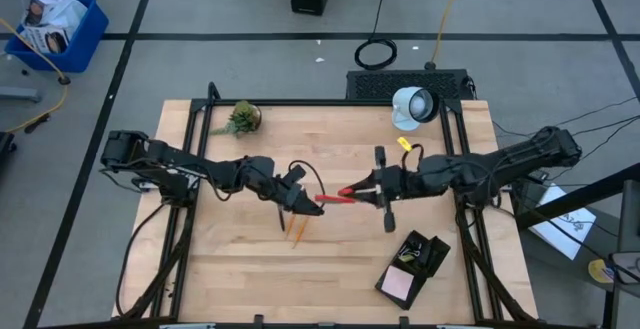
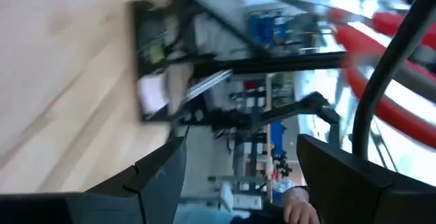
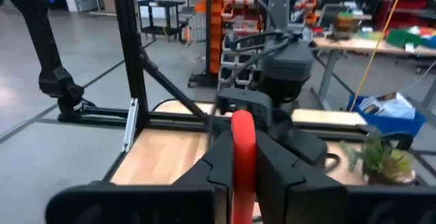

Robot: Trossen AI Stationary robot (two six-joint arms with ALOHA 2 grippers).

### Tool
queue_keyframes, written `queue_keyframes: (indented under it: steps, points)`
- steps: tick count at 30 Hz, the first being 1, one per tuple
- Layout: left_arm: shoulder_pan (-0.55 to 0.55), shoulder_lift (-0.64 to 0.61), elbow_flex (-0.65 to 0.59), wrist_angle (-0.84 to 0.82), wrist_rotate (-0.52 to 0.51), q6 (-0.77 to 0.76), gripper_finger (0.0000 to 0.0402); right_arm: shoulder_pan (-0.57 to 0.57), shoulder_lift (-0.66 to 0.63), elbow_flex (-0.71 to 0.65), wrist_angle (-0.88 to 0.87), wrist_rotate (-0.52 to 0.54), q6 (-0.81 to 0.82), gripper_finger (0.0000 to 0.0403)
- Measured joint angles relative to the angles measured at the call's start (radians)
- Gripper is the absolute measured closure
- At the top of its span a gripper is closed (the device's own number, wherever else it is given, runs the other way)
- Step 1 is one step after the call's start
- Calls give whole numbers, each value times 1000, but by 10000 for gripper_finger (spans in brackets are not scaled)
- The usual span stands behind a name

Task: Pick and place office supplies into organizer
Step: Put the orange scissors into the desk organizer

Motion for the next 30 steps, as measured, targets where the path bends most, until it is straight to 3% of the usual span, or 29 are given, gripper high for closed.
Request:
queue_keyframes:
  steps: [6,9,22,30]
  points:
    - [-19,-19,1,2,-53,37,124,-16,12,0,5,0,7,377]
    - [-17,-17,0,-34,-60,28,151,-11,30,0,24,1,11,373]
    - [-9,-17,0,-20,-59,-40,389,-2,126,0,50,-2,15,376]
    - [-8,-17,0,55,-80,-93,386,-1,153,0,56,-1,17,376]
